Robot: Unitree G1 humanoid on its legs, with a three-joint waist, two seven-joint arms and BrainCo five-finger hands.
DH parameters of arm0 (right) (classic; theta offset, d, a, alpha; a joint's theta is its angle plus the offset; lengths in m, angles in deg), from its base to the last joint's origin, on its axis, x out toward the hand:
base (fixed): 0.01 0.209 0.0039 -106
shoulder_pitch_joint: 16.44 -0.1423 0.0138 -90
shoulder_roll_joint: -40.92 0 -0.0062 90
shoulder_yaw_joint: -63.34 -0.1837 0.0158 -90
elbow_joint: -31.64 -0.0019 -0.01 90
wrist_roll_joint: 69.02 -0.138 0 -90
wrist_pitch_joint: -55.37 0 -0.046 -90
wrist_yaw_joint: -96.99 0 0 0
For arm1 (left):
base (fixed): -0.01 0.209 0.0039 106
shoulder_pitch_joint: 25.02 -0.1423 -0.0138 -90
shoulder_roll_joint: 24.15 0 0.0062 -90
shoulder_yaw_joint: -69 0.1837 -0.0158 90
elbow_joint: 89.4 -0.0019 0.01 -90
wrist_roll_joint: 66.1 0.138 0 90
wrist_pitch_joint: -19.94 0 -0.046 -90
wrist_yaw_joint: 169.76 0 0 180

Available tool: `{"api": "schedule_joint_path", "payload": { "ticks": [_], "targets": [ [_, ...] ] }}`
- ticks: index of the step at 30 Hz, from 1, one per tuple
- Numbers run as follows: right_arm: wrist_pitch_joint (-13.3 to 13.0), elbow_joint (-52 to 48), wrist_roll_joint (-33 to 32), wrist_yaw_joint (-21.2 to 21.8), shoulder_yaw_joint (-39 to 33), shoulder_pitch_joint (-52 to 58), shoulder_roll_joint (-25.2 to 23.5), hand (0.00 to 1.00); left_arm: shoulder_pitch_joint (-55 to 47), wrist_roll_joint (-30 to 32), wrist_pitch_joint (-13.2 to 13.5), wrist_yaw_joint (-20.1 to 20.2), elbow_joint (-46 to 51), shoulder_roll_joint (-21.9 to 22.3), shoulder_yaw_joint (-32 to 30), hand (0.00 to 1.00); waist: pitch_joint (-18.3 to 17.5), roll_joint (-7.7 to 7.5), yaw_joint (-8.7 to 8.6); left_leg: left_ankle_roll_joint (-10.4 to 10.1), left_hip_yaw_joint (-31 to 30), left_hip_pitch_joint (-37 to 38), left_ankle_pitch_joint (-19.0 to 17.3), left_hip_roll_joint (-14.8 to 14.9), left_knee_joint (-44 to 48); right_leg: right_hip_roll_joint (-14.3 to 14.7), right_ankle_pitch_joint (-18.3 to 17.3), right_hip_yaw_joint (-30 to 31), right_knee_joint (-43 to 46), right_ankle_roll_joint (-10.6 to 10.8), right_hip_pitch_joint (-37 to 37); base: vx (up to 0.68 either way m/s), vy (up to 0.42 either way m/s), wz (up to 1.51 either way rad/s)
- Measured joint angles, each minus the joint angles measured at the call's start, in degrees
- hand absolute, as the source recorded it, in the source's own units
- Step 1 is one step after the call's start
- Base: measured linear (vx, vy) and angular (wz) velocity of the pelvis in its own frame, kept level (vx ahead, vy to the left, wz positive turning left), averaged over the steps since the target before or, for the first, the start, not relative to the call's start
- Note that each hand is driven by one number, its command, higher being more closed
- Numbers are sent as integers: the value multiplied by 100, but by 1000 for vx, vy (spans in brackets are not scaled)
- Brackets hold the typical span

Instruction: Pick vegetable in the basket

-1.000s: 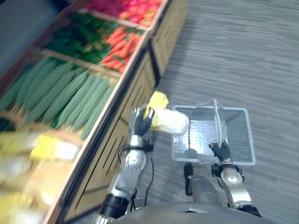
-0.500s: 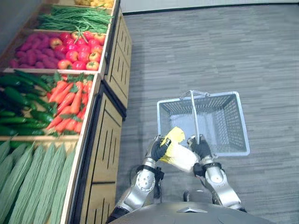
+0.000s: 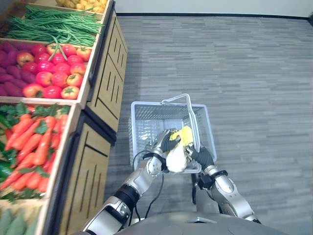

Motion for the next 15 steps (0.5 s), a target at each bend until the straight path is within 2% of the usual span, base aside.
{"api": "schedule_joint_path", "payload": {
  "ticks": [1,2,3,4,6,8,9,10,11,13,15],
  "targets": [
    [1,-19,-41,0,-26,23,5,100,2,0,3,-9,7,18,-41,0,1,-1,-12,0,-47,-107,78,53,236,0,-50,-107,-28,-57,105,390,-396,79],
    [0,-27,-96,12,-91,39,1,100,-20,-2,16,-21,51,44,-173,0,10,-23,2,16,-128,-396,310,121,813,-32,-122,-320,-146,-154,350,352,-364,86],
    [-2,-27,-95,27,-204,42,-18,100,-90,-14,23,-23,143,82,-338,0,20,-36,14,-58,-100,-703,606,176,1382,-91,-145,-531,-353,-194,639,268,-260,87],
    [-2,-27,-87,24,-275,44,-28,100,-156,-42,33,-25,237,110,-442,0,33,-50,39,-50,-24,-834,710,199,1648,-155,-162,-656,-449,-223,800,229,-192,93],
    [-5,-18,-73,17,-620,111,-35,100,-402,-126,108,-27,562,255,-781,0,46,-43,87,7,785,-1178,706,485,2248,-315,-166,-1089,-738,-228,1252,184,-102,105],
    [-43,168,349,-156,-1336,174,-45,100,-775,-308,245,-28,1017,408,-1213,0,31,85,91,286,2337,-1409,692,705,2135,-486,-208,-1885,-1067,-140,1825,165,-12,150],
    [-53,269,514,-237,-1567,171,-45,100,-857,-323,257,-26,1135,445,-1320,0,2,134,76,353,2736,-1459,782,727,2002,-493,-226,-2072,-1106,-98,1909,136,73,161],
    [-59,575,796,-397,-2025,152,-82,100,-1026,-399,281,-16,1323,435,-1501,0,-37,198,89,570,3576,-1411,722,778,1768,-541,-294,-2417,-1135,20,2080,142,123,185],
    [-56,848,1091,-568,-2444,143,-109,100,-1172,-504,285,-10,1412,409,-1726,0,-70,205,86,703,4150,-1379,594,684,1527,-641,-356,-2870,-1134,130,2236,139,135,188],
    [-20,1291,1407,-769,-2969,80,-105,100,-1339,-528,264,5,1591,374,-2078,0,-93,268,111,1013,4712,-1349,265,553,1166,-633,-377,-3378,-1146,209,2384,133,163,168],
    [53,1758,1629,-905,-3392,36,-191,100,-1564,-539,236,36,1649,238,-2415,0,-52,130,130,1080,4374,-1263,234,93,676,-880,-473,-3775,-853,364,2587,167,195,147]
  ]
}}
